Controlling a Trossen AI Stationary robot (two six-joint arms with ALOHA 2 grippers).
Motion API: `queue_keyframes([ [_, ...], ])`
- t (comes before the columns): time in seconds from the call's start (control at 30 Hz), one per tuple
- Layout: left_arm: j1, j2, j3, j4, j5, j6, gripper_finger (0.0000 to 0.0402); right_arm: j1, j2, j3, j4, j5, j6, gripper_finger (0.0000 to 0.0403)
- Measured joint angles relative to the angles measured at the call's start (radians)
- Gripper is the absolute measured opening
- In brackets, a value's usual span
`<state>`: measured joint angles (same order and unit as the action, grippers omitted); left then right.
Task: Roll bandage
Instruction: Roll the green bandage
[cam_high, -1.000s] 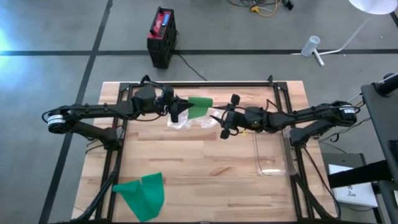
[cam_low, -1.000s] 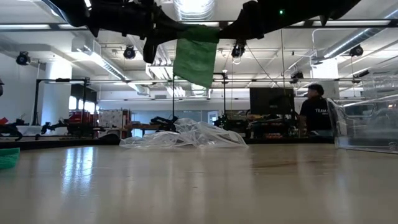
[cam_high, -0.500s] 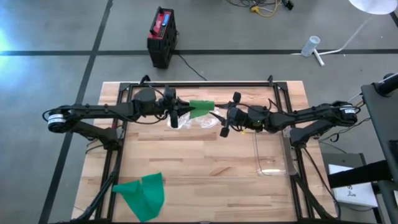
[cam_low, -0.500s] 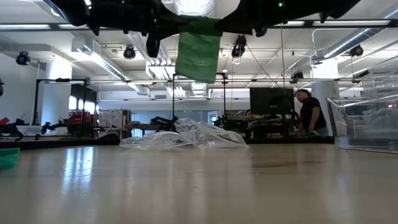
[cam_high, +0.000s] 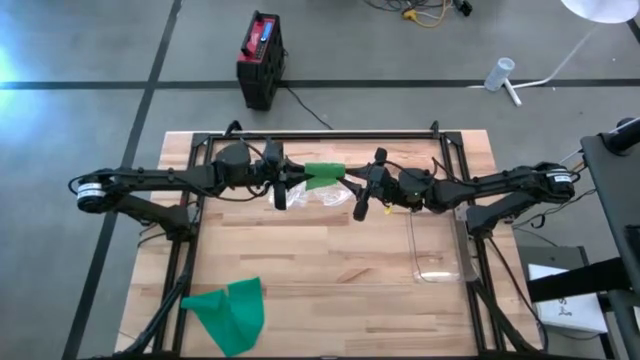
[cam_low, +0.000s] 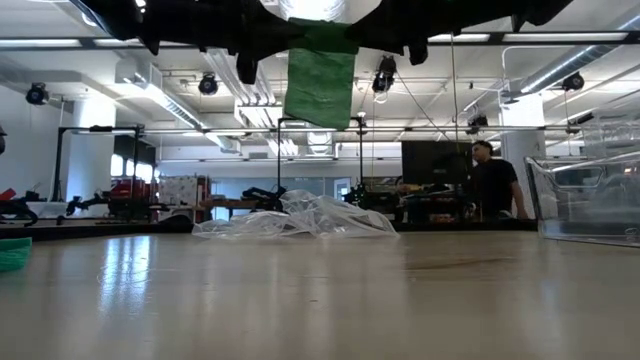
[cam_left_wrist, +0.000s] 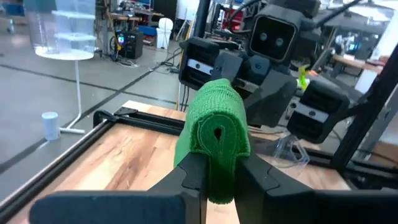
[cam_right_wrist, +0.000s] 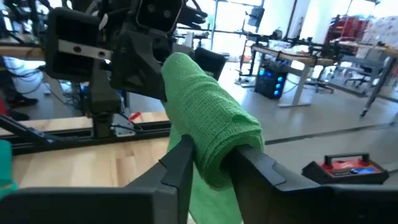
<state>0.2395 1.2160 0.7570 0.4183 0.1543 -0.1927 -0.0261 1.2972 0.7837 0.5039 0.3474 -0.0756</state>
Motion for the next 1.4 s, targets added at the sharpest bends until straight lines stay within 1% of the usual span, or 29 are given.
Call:
queue_keyframes([
  [0.07, -0.004, 0.000, 0.000, 0.000, 0.000, 0.031, 0.0041, 0.000, 0.000, 0.000, -0.001, -0.034, 0.013, 0.0071],
  [0.2, -0.005, 0.000, 0.000, 0.001, 0.001, 0.068, 0.0041, 0.000, -0.001, 0.000, -0.003, -0.080, 0.008, 0.0016],
  [0.3, -0.005, -0.002, 0.000, -0.003, 0.001, 0.120, 0.0048, 0.000, -0.002, 0.000, -0.004, -0.086, 0.000, 0.0012],
  [0.4, -0.006, -0.025, 0.003, -0.064, -0.002, 0.250, 0.0064, 0.000, -0.016, 0.000, -0.034, -0.112, 0.006, 0.0010],
  [0.47, -0.008, -0.055, 0.019, -0.151, -0.042, 0.362, 0.0079, 0.000, -0.035, 0.001, -0.071, -0.143, 0.025, 0.0006],
  [0.57, -0.004, -0.104, 0.082, -0.323, -0.178, 0.501, 0.0104, 0.000, -0.083, 0.001, -0.134, -0.188, 0.058, 0.0006],
  [0.63, -0.004, -0.117, 0.127, -0.418, -0.254, 0.526, 0.0120, 0.000, -0.110, 0.002, -0.198, -0.216, 0.060, 0.0005],
  [0.7, -0.005, -0.117, 0.166, -0.464, -0.269, 0.528, 0.0134, 0.000, -0.133, 0.002, -0.274, -0.255, 0.039, 0.0005],
  [0.73, -0.005, -0.114, 0.181, -0.469, -0.259, 0.528, 0.0140, 0.000, -0.143, 0.002, -0.311, -0.278, 0.023, 0.0005],
  [0.77, -0.005, -0.109, 0.197, -0.467, -0.224, 0.527, 0.0146, 0.000, -0.151, 0.006, -0.345, -0.299, 0.005, 0.0005],
  [0.83, -0.004, -0.090, 0.223, -0.459, -0.097, 0.518, 0.0155, 0.000, -0.159, 0.019, -0.411, -0.332, -0.019, 0.0005],
  [0.9, -0.005, -0.048, 0.242, -0.424, 0.034, 0.467, 0.0162, 0.000, -0.158, 0.031, -0.465, -0.361, -0.028, 0.0004],
  [0.97, -0.009, 0.004, 0.257, -0.375, 0.127, 0.414, 0.0171, 0.000, -0.154, 0.046, -0.492, -0.386, -0.030, 0.0004],
  [1.0, -0.011, 0.031, 0.265, -0.350, 0.155, 0.402, 0.0175, 0.000, -0.152, 0.052, -0.500, -0.390, -0.030, 0.0004],
  [1.07, -0.021, 0.087, 0.288, -0.321, 0.185, 0.395, 0.0185, 0.000, -0.150, 0.058, -0.517, -0.391, -0.030, 0.0004],
  [1.2, -0.037, 0.204, 0.356, -0.325, 0.195, 0.395, 0.0199, 0.000, -0.149, 0.060, -0.544, -0.366, -0.030, 0.0004],
  [1.3, -0.036, 0.276, 0.413, -0.347, 0.196, 0.386, 0.0200, 0.000, -0.149, 0.060, -0.558, -0.353, -0.030, 0.0003],
  [1.4, -0.035, 0.332, 0.473, -0.422, 0.198, 0.385, 0.0190, 0.000, -0.149, 0.060, -0.563, -0.347, -0.029, 0.0003],
])
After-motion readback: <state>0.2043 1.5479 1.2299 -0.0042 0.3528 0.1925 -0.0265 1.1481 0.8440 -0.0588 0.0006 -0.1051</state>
